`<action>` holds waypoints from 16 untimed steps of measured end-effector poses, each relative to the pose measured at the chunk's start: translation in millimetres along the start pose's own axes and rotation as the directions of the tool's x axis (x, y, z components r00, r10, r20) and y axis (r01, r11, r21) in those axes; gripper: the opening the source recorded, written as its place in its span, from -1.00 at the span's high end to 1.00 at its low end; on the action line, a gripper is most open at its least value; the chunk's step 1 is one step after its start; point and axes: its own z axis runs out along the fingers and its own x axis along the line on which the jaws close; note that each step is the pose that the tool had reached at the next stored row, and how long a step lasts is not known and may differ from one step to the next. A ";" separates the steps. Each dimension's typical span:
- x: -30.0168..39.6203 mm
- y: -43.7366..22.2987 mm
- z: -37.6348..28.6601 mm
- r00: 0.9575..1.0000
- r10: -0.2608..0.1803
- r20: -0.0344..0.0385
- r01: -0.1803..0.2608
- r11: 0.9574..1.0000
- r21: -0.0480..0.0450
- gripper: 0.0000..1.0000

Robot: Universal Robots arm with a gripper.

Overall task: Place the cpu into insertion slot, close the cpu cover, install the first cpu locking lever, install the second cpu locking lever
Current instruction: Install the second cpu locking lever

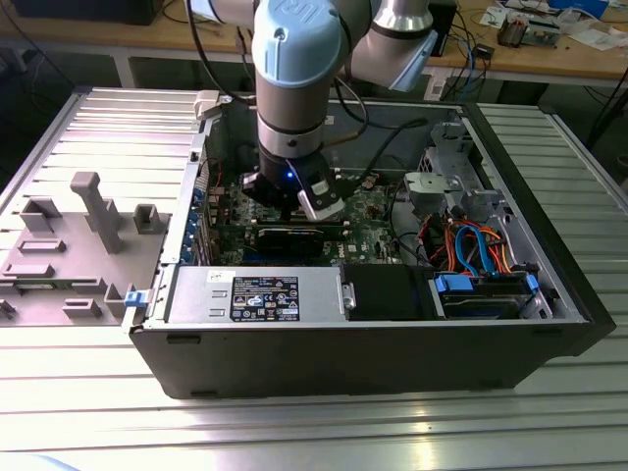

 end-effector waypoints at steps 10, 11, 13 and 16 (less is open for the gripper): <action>5.0 -1.5 6.2 1.000 0.020 0.005 -0.020 1.000 -0.018 0.79; 5.0 -1.6 6.8 1.000 0.021 0.005 -0.021 1.000 -0.019 0.79; 5.2 -1.6 8.9 1.000 0.030 0.007 -0.030 0.999 -0.020 0.79; 6.4 -0.6 10.8 0.999 0.044 0.010 -0.043 0.999 -0.021 0.79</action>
